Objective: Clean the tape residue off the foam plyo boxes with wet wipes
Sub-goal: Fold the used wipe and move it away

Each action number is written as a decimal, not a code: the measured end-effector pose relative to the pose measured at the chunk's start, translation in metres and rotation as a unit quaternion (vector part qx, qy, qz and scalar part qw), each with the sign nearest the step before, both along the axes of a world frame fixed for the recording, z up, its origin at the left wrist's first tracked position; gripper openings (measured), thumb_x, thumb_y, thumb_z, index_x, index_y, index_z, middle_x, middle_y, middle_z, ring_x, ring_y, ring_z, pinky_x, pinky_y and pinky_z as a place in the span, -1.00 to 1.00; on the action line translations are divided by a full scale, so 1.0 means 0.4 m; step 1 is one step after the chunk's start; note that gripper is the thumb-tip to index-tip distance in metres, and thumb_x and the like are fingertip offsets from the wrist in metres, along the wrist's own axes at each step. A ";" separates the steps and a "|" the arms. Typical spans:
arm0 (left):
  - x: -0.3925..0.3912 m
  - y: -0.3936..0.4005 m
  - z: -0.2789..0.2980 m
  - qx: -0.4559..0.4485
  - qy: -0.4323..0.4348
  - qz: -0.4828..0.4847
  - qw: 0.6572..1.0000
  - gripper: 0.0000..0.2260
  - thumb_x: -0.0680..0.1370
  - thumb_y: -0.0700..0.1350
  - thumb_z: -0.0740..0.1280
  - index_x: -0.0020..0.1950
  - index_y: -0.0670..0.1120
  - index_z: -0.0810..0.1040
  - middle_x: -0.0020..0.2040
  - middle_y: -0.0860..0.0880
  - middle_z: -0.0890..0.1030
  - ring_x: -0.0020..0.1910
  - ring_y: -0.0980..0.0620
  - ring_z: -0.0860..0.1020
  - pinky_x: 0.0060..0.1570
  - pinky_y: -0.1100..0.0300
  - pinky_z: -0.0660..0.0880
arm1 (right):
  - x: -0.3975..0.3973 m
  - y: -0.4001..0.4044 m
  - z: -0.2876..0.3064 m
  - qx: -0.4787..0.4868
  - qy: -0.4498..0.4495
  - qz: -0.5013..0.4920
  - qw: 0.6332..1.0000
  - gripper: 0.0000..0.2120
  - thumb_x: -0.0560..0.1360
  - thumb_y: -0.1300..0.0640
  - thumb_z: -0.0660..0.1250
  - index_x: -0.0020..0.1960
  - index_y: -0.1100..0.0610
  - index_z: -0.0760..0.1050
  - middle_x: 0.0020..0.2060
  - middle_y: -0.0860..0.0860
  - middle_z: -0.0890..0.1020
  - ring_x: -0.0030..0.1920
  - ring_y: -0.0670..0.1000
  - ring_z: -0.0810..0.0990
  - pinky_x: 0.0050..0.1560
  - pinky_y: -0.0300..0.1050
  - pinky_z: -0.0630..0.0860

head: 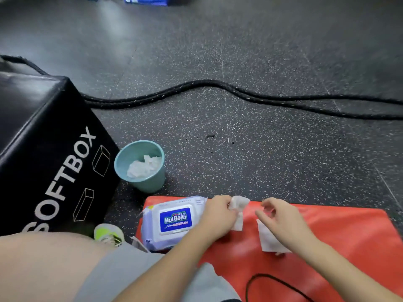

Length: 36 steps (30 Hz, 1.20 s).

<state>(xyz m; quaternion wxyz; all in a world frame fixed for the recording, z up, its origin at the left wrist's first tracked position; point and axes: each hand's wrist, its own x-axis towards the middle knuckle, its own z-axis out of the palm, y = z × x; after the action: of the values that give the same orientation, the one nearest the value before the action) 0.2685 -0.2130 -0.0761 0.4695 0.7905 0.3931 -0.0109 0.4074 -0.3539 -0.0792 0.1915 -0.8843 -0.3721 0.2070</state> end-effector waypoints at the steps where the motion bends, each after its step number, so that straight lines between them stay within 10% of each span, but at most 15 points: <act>1: 0.001 -0.007 -0.012 -0.007 0.011 0.007 1.000 -0.76 0.52 -0.15 0.31 -0.35 -0.09 0.38 -0.35 -0.06 0.53 -0.26 -0.10 0.47 -0.27 0.05 0.35 | 0.005 -0.024 -0.024 -0.049 -0.036 -0.013 0.998 -0.67 0.50 -0.15 0.42 0.12 0.03 0.52 0.00 -0.05 0.59 0.08 0.02 0.58 0.07 -0.04 0.49; 5: -0.003 -0.020 -0.042 -0.047 0.005 0.015 0.999 -0.73 0.50 0.06 0.27 -0.15 -0.14 0.56 -0.20 -0.06 0.65 -0.16 -0.09 0.60 -0.14 0.04 0.50 | -0.005 -0.091 -0.080 -0.177 -0.056 -0.049 0.981 -0.50 0.49 -0.35 0.29 0.14 0.02 0.31 0.08 0.00 0.44 0.20 0.12 0.46 0.04 0.04 0.46; 14: 0.004 -0.024 -0.060 -0.082 -0.044 0.064 0.994 -0.79 0.49 0.00 0.27 -0.06 -0.10 0.59 -0.18 -0.03 0.67 -0.13 -0.04 0.62 -0.10 0.10 0.54 | -0.014 -0.047 -0.071 0.106 0.190 -0.160 0.963 -0.79 0.43 0.19 0.55 -0.01 0.05 0.57 -0.21 -0.06 0.70 -0.27 0.01 0.69 -0.32 -0.06 0.62; 19: -0.008 0.038 -0.013 -0.110 -0.127 0.189 0.968 -0.83 0.44 0.01 0.30 -0.09 -0.03 0.61 -0.22 0.01 0.67 -0.17 -0.04 0.63 -0.07 -0.08 0.57 | -0.037 0.071 0.011 0.267 0.315 -0.152 0.898 -0.76 0.45 0.32 0.51 0.06 0.13 0.59 -0.16 0.00 0.74 -0.16 -0.10 0.69 -0.19 -0.31 0.56; 27: -0.112 0.246 0.089 -0.177 -0.199 0.255 0.929 -0.55 0.49 0.30 0.23 0.06 -0.02 0.67 -0.07 -0.12 0.72 0.03 -0.19 0.66 0.18 -0.24 0.52 | -0.118 0.372 0.086 0.312 0.363 -0.069 0.875 -0.64 0.38 0.29 0.58 0.11 0.12 0.56 -0.05 0.07 0.69 -0.16 -0.08 0.68 -0.10 -0.14 0.65; 33: -0.214 0.405 0.090 -0.177 -0.244 0.310 0.902 -0.75 0.52 -0.20 0.41 0.19 -0.12 0.56 0.01 -0.09 0.71 -0.04 0.00 0.68 -0.01 0.04 0.61 | -0.224 0.628 0.021 0.268 0.323 -0.005 0.908 -0.87 0.45 0.08 0.55 -0.10 0.06 0.61 -0.24 -0.03 0.70 -0.25 -0.08 0.63 -0.20 -0.06 0.58; 36: -0.266 0.495 0.018 -0.139 -0.188 0.397 0.888 -0.60 0.31 -0.10 0.39 0.14 -0.03 0.54 0.00 -0.04 0.70 -0.01 -0.04 0.68 0.08 -0.13 0.60 | -0.282 0.749 -0.033 0.221 0.386 -0.008 0.896 -0.89 0.45 0.13 0.52 -0.08 0.07 0.61 -0.24 0.04 0.72 -0.28 0.00 0.64 -0.31 -0.07 0.55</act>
<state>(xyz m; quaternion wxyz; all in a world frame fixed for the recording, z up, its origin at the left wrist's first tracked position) 0.1623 -0.0149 -0.0690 0.6053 0.4822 0.5725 0.2708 0.2947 -0.0542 -0.0925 0.5117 -0.6728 -0.2983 0.4433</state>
